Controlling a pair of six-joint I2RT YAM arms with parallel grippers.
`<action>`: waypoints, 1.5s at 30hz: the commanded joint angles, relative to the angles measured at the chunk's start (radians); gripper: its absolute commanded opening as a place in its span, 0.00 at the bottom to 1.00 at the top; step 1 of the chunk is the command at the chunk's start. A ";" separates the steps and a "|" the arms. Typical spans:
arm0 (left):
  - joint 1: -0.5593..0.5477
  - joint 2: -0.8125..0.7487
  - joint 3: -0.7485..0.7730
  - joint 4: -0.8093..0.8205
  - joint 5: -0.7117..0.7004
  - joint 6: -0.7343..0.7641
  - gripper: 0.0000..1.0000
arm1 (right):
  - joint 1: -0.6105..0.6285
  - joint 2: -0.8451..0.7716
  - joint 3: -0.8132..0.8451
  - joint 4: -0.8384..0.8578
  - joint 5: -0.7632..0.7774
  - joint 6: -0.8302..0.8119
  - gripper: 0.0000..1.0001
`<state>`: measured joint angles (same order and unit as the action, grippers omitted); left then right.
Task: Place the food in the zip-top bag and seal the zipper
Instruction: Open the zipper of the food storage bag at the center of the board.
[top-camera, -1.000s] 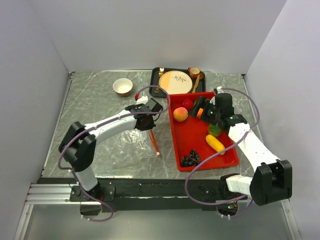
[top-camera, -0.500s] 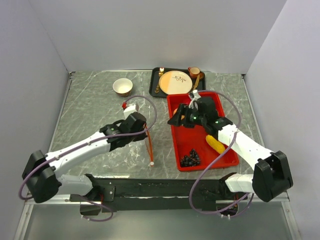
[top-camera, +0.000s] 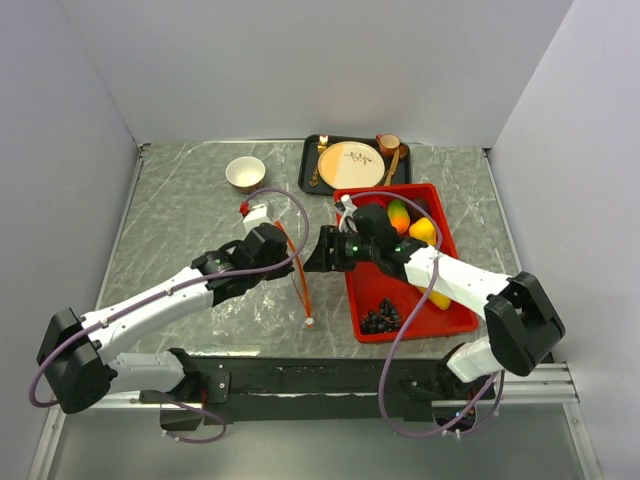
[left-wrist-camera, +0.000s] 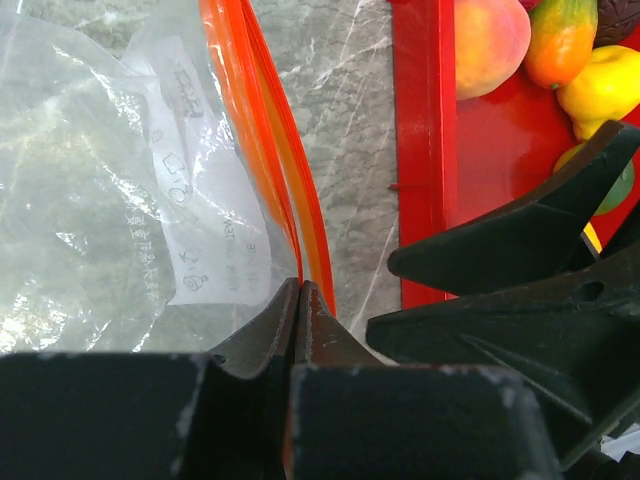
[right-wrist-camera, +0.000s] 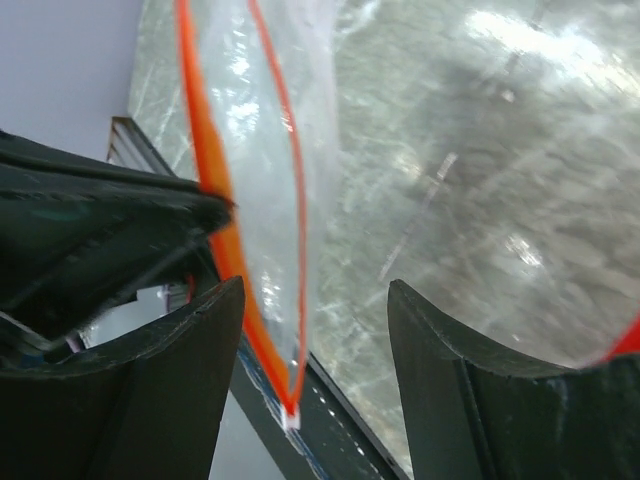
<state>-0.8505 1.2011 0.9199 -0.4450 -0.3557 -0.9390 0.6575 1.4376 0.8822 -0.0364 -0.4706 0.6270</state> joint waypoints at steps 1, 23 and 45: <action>-0.002 -0.029 0.008 0.048 0.007 0.008 0.04 | 0.022 0.033 0.081 0.050 -0.010 0.000 0.66; -0.001 -0.083 0.059 -0.139 -0.099 -0.007 0.02 | 0.025 0.225 0.239 -0.020 0.162 -0.001 0.18; 0.064 0.012 0.238 -0.405 -0.189 -0.035 0.01 | 0.033 0.192 0.258 -0.074 0.288 0.048 0.39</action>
<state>-0.7906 1.1568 1.1206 -0.8356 -0.5396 -0.9821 0.6876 1.7508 1.1210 -0.0944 -0.2295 0.7155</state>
